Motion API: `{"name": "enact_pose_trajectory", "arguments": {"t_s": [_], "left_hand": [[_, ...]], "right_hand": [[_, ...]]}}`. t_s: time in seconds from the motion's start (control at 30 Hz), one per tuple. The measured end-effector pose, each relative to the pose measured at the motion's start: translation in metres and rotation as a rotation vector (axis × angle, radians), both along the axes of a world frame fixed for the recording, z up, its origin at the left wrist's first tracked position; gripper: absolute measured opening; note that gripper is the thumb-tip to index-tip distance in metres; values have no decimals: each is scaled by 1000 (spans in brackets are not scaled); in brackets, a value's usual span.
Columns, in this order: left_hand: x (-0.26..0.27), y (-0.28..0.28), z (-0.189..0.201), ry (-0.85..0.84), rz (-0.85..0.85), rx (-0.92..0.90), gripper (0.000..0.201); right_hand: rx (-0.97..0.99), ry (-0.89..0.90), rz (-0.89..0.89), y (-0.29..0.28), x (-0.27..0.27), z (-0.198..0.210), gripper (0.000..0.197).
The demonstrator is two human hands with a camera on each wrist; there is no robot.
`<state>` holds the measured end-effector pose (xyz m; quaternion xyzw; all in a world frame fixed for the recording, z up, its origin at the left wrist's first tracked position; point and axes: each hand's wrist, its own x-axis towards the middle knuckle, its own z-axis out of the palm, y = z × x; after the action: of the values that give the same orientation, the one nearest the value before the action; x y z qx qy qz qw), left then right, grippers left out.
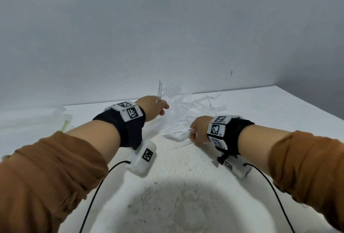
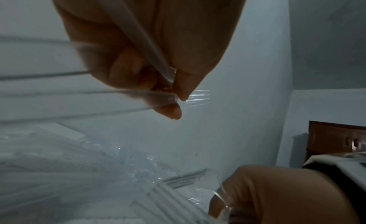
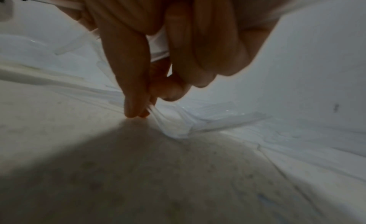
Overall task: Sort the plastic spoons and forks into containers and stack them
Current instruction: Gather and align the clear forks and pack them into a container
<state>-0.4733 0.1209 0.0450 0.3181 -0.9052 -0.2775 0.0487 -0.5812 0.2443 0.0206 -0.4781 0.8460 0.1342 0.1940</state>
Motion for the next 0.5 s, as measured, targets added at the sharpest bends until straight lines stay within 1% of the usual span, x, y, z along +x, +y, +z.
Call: {"name": "enact_pose_trajectory", "arguments": {"t_s": [0.1, 0.13, 0.2, 0.3, 0.4, 0.5], "left_hand": [[-3, 2, -2, 7, 72, 32, 35], [-3, 4, -2, 13, 97, 32, 35], [-5, 6, -5, 11, 134, 50, 35], [-9, 13, -9, -22, 171, 47, 37], [-15, 22, -13, -56, 195, 18, 37], [-25, 32, -15, -42, 218, 16, 35]], "right_hand": [[-38, -12, 25, 0, -8, -2, 13], [-65, -23, 28, 3, -12, -3, 16], [-113, -62, 12, 9, -21, 6, 20], [-137, -107, 9, 26, -33, 23, 20], [-183, -234, -75, 45, -47, 38, 17], [-284, -334, -169, 63, -62, 49, 24]]}}
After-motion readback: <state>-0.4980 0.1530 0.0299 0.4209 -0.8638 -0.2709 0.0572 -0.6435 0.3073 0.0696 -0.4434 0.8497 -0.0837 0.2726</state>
